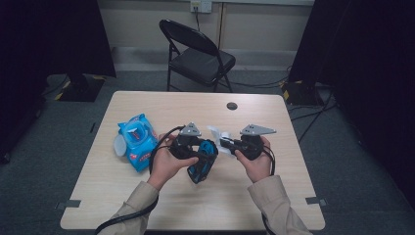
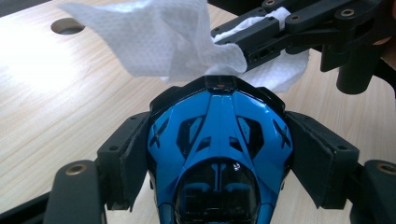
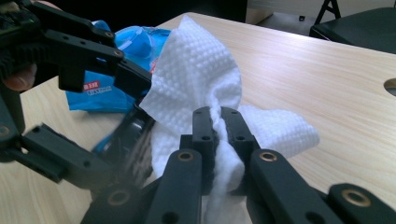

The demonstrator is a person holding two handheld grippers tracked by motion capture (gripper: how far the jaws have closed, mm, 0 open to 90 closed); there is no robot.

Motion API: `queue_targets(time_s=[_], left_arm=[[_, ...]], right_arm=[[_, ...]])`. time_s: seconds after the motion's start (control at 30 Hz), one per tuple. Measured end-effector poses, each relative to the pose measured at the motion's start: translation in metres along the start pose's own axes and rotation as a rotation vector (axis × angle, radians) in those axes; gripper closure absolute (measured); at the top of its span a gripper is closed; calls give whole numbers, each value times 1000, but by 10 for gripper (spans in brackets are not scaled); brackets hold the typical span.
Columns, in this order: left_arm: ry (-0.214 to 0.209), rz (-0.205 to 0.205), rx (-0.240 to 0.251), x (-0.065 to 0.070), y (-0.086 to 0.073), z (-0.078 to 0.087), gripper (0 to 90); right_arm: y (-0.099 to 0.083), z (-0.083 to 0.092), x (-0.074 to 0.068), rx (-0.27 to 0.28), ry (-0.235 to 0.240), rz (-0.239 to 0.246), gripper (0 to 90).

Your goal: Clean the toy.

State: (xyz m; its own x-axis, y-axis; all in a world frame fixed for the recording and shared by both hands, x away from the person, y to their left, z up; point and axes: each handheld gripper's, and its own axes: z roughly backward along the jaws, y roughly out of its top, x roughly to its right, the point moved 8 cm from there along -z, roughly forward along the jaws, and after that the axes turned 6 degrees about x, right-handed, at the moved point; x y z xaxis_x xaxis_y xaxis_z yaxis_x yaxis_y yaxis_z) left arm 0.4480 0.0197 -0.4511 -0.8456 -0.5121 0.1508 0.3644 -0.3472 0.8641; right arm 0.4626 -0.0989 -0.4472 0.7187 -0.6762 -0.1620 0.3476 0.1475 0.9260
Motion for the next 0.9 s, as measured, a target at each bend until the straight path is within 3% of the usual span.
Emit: queue_targets(time_s=[0.4,0.47,0.9], left_arm=[[3,-9,-2,0,3,1,262],[2,-6,3,-1,3,1,262],[13,-5,18,-3,6,6,262]], right_arm=[[-7,-15,-14,-6,50,-8,865],[-9,-17,-14,1,60,-27,865],[-34,-30,-24,-54,94,-31,865]])
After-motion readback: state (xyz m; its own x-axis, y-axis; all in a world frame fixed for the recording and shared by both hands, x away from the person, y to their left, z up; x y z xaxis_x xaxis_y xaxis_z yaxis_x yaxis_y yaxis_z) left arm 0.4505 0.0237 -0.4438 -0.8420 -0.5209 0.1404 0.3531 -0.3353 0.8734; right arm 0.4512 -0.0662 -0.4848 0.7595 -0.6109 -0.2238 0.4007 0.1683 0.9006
